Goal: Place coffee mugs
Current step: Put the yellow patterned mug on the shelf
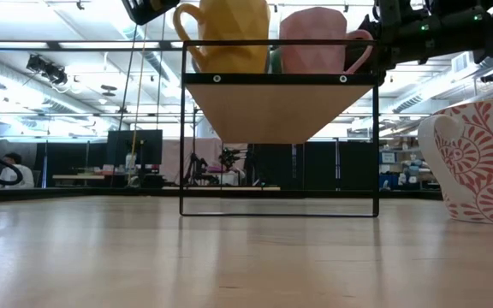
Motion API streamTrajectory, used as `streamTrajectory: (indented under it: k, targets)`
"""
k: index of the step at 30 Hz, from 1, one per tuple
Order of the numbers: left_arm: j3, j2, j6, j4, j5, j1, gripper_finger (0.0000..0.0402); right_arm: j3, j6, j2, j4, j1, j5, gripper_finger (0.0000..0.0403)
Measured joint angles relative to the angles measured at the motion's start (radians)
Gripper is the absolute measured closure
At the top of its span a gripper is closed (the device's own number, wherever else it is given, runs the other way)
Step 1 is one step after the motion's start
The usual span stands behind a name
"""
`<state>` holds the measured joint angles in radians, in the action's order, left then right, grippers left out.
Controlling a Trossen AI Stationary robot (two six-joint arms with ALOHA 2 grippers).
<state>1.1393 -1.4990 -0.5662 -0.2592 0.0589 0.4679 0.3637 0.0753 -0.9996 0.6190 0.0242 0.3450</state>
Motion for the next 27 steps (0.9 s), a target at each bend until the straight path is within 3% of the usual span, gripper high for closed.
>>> streamTrajectory:
  k: [20, 27]
  targets:
    - [0.0, 0.0, 0.001, 0.0, 0.0, 0.0, 0.026, 0.0, 0.041, 0.183, 0.009, -0.068, 0.0, 0.0246]
    - [0.0, 0.0, 0.002, 0.0, 0.0, 0.0, 0.026, 0.076, 0.053, 0.21, -0.073, -0.032, -0.138, 0.0246]
